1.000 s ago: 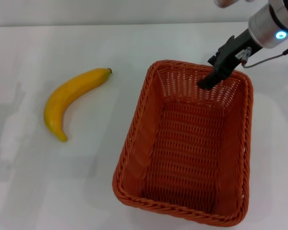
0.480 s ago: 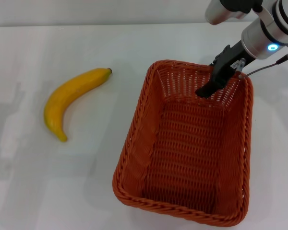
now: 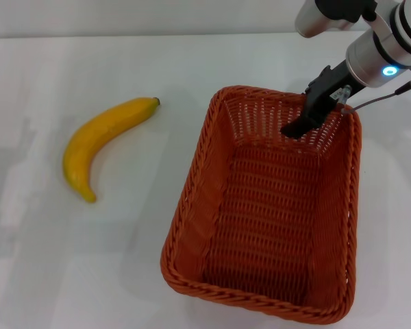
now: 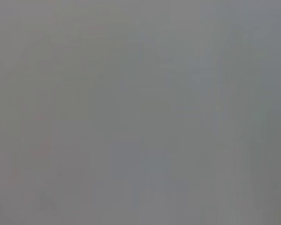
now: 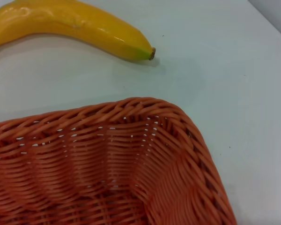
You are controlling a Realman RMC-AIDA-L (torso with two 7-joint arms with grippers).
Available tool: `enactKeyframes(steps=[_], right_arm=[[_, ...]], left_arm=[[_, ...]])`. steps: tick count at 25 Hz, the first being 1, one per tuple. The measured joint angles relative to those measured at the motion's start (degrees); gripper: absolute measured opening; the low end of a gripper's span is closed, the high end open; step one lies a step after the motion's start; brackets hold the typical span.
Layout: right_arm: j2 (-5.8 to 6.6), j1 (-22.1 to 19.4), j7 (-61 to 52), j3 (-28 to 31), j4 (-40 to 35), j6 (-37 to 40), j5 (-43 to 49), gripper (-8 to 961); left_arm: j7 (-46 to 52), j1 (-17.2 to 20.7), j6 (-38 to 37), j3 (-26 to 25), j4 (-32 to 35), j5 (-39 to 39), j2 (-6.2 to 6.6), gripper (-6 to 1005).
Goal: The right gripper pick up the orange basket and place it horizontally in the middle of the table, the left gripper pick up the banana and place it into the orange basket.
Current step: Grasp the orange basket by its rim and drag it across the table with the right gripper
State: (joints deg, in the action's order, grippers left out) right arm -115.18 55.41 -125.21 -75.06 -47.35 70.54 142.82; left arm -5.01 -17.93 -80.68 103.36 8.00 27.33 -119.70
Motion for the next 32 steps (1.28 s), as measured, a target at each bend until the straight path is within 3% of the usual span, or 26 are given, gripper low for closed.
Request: enactKeyframes(steps=[4, 9, 15, 23, 32], right_arm=[[0.05, -0.2, 0.1, -0.1, -0.4, 0.0, 0.1, 687], [0.07, -0.6, 0.2, -1.7, -0.8, -0.6, 0.7, 464], [0.03, -0.6, -0.1, -2.8, -1.0, -1.4, 1.3, 325], [0.30, -0.7, -0.6, -1.7, -1.5, -0.9, 1.6, 317], [0.74, -0.2, -0.9, 6.5, -2.7, 5.3, 1.5, 303]], left_arm=[[0.0, 0.0, 0.0, 0.0, 0.1, 0.0, 0.00, 893], [0.0, 0.0, 0.0, 0.0, 0.3, -0.1, 0.00, 893], [0.0, -0.1, 0.0, 0.0, 0.3, -0.1, 0.00, 894], [0.0, -0.1, 0.0, 0.0, 0.4, -0.1, 0.00, 893], [0.0, -0.2, 0.0, 0.6, 0.5, -0.1, 0.00, 893]])
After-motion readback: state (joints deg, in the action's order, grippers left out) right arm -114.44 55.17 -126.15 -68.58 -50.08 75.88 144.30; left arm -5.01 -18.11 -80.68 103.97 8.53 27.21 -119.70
